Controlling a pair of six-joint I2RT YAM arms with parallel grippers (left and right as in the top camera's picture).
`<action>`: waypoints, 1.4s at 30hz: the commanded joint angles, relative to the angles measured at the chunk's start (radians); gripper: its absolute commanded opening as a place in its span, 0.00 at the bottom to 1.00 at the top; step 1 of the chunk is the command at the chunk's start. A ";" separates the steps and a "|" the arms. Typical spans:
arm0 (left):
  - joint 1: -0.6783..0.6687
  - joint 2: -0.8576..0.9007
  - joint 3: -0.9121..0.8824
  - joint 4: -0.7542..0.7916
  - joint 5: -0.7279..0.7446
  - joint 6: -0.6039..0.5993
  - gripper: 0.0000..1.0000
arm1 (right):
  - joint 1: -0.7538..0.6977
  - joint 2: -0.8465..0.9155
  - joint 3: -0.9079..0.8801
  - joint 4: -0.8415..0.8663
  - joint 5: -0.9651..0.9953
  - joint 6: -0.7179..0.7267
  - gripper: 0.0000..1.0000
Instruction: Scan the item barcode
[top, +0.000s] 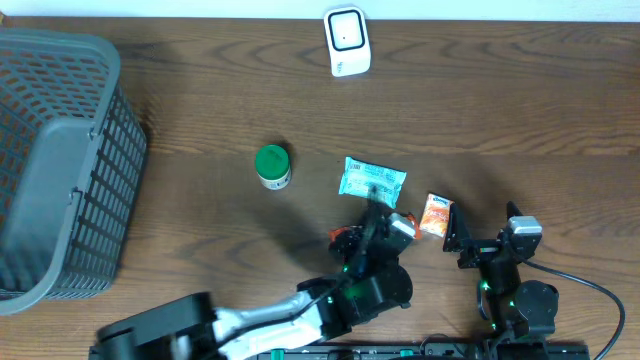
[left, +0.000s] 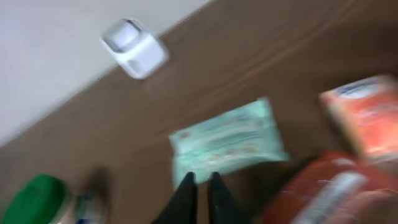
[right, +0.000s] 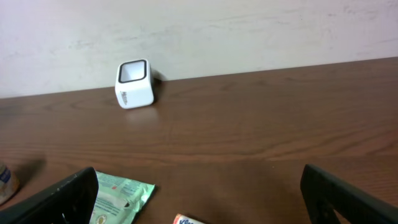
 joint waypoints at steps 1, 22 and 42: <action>0.040 -0.089 0.001 -0.058 0.370 -0.262 0.07 | 0.006 -0.002 -0.001 -0.003 -0.005 -0.015 0.99; 0.358 0.029 0.000 -0.079 1.220 -0.566 0.07 | 0.006 -0.002 -0.001 -0.003 -0.005 -0.015 0.99; 0.499 0.251 0.000 0.045 1.391 -0.750 0.08 | 0.006 -0.002 -0.001 -0.004 -0.005 -0.015 0.99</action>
